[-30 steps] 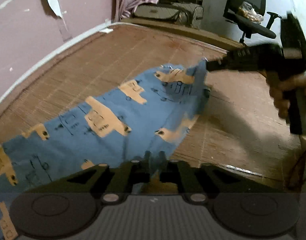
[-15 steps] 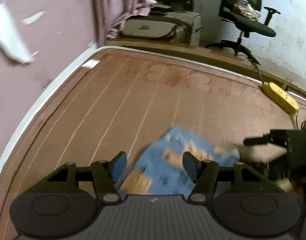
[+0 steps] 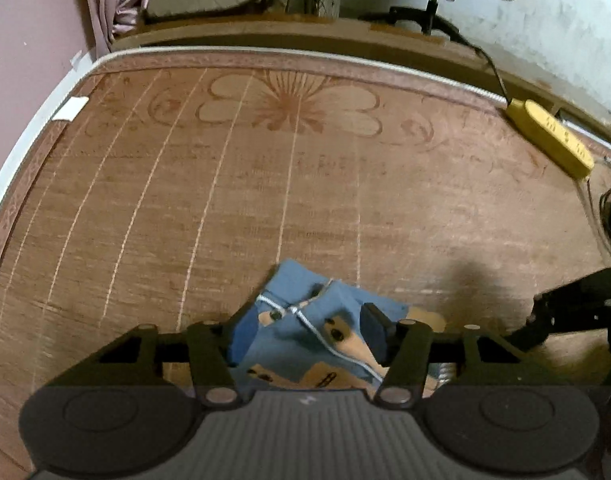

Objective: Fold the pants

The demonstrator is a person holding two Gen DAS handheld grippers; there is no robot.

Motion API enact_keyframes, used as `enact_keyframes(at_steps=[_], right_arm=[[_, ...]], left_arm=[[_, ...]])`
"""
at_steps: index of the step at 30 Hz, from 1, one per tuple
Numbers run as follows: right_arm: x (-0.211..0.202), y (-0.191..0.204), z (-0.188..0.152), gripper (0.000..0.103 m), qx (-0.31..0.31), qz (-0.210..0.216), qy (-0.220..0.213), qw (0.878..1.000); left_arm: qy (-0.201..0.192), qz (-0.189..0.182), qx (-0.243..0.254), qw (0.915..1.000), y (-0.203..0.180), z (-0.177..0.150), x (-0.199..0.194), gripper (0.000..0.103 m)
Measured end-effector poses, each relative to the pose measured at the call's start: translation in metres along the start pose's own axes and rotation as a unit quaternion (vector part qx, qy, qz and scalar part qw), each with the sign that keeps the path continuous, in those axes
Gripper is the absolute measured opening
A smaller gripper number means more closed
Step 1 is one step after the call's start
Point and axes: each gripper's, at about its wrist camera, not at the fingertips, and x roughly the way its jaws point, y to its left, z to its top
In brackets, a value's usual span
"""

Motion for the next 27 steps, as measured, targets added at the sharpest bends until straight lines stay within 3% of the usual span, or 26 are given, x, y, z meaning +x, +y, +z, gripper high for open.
enact_keyframes(at_steps=[3,9,16,19,21,24,26,27], right_arm=[[0.010,-0.003,-0.003,0.060,0.034,0.024,0.013,0.999],[0.018,-0.015,-0.005,0.044,0.116,0.052,0.001,0.992],[0.011,-0.022,-0.006,0.043,0.147,0.052,-0.015,0.988],[0.008,-0.021,-0.006,0.043,0.144,0.047,-0.018,0.988],[0.007,-0.021,-0.007,0.045,0.141,0.041,-0.023,0.989],[0.006,-0.022,-0.006,0.045,0.144,0.039,-0.028,0.988],[0.006,-0.023,-0.006,0.045,0.147,0.038,-0.030,0.988],[0.006,-0.024,-0.006,0.045,0.148,0.039,-0.030,0.988]], left_arm=[[0.014,0.010,0.004,0.9998,0.001,-0.002,0.007,0.045],[0.003,0.021,-0.025,0.9995,0.003,-0.004,0.008,0.025],[-0.009,0.040,-0.013,0.9991,-0.005,-0.005,0.005,0.027],[-0.023,0.040,-0.001,0.9989,-0.007,-0.004,0.001,0.036],[-0.037,0.034,0.006,0.9987,-0.008,-0.002,-0.002,0.054],[-0.029,0.035,0.014,0.9989,-0.010,0.002,0.001,0.051],[-0.016,0.031,0.014,0.9993,-0.010,0.004,0.008,0.039],[-0.011,0.035,0.014,0.9992,-0.010,0.004,0.011,0.037]])
